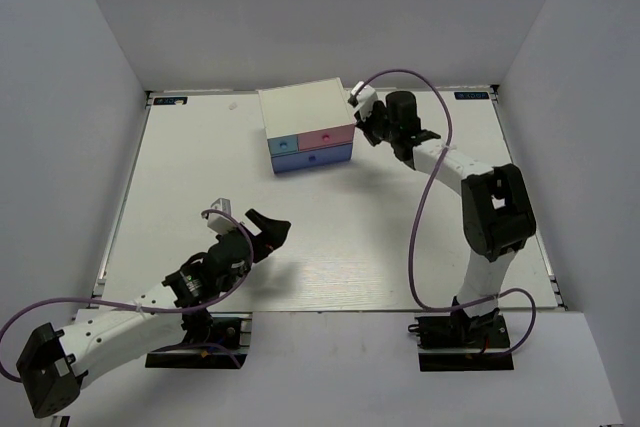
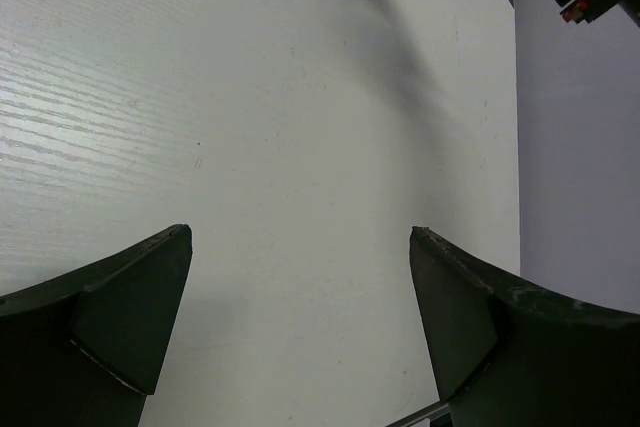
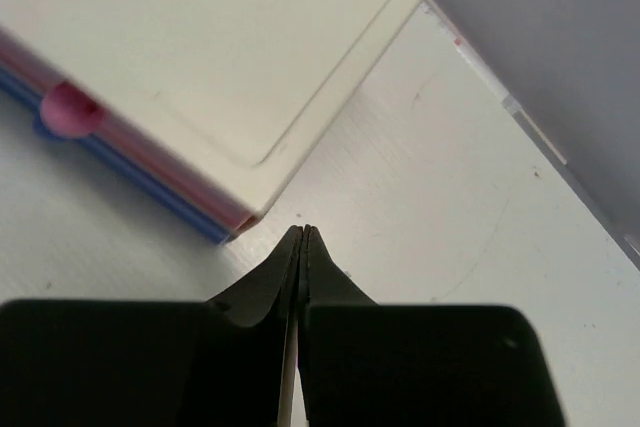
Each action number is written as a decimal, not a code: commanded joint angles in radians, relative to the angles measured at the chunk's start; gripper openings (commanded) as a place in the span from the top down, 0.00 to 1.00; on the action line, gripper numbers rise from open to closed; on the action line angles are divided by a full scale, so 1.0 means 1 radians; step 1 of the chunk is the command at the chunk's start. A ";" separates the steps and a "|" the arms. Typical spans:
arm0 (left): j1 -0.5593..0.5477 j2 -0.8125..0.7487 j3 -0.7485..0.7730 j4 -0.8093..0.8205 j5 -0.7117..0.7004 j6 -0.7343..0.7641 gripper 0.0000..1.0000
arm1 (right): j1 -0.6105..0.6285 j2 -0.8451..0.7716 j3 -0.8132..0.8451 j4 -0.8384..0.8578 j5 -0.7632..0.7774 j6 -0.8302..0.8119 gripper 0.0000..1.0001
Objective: Sort the stationery into containers
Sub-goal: Close the drawer
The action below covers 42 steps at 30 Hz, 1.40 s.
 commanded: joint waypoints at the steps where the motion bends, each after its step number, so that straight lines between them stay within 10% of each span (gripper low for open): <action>1: 0.004 -0.026 0.003 -0.002 0.001 0.006 0.00 | -0.015 0.063 0.098 -0.050 -0.020 0.087 1.00; 18: 0.004 -0.026 -0.006 0.007 0.001 0.006 0.00 | -0.011 0.100 0.197 -0.168 -0.374 0.074 1.00; 31: 0.004 -0.017 0.003 -0.002 0.001 0.016 0.00 | -0.034 0.036 0.140 -0.240 -0.196 0.074 1.00; 42: 0.004 0.110 0.087 0.072 0.050 0.187 0.00 | -0.051 -0.346 -0.177 -0.266 -0.210 0.271 0.10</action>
